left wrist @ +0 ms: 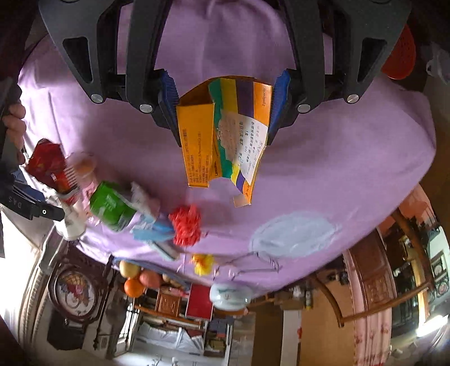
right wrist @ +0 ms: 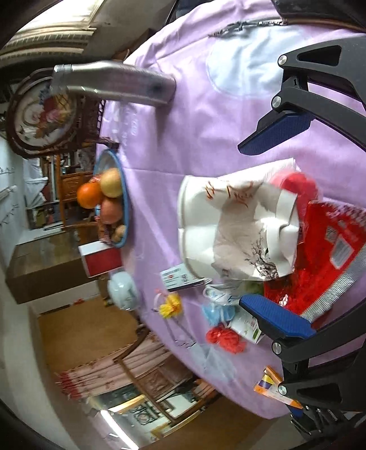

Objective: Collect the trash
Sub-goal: 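Grasp the yellow-green snack box with the left tool while the right tool grasps the white paper cup, then carry the box and cup to the red wastebasket and open both tools, then swing both tools back over the table toward the remaining wrappers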

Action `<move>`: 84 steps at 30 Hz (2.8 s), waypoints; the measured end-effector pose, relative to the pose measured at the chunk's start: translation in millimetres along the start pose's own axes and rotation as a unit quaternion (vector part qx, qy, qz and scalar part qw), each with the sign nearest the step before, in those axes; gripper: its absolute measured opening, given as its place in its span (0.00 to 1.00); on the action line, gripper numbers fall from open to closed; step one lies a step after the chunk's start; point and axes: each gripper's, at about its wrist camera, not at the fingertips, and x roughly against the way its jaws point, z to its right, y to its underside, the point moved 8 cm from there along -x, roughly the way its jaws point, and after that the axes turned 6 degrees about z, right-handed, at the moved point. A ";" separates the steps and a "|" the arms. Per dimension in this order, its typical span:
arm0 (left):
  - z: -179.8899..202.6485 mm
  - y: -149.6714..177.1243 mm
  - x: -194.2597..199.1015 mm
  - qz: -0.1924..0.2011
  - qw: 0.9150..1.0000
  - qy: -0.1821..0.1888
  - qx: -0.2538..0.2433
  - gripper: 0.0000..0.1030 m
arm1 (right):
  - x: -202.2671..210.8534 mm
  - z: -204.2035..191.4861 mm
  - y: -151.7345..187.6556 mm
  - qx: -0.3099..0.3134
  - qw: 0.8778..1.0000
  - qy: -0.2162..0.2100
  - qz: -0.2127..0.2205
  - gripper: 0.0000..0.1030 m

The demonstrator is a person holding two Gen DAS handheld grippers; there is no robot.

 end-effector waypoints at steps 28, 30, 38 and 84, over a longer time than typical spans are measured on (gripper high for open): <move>-96.1 -4.4 112.2 0.110 0.990 -0.059 0.069 0.48 | 117.8 -84.9 8.3 0.008 0.975 -0.198 0.105 0.70; -126.7 12.6 130.2 0.110 0.986 -0.090 0.086 0.48 | 120.7 -108.4 17.7 0.019 0.970 -0.221 0.096 0.70; -242.4 109.5 157.9 0.062 0.963 -0.177 0.194 0.49 | 131.6 -195.3 54.4 0.071 0.955 -0.281 0.059 0.70; -334.0 185.6 250.6 0.079 0.905 -0.324 0.263 0.92 | 103.0 -410.2 180.3 0.165 0.898 -0.396 -0.099 0.90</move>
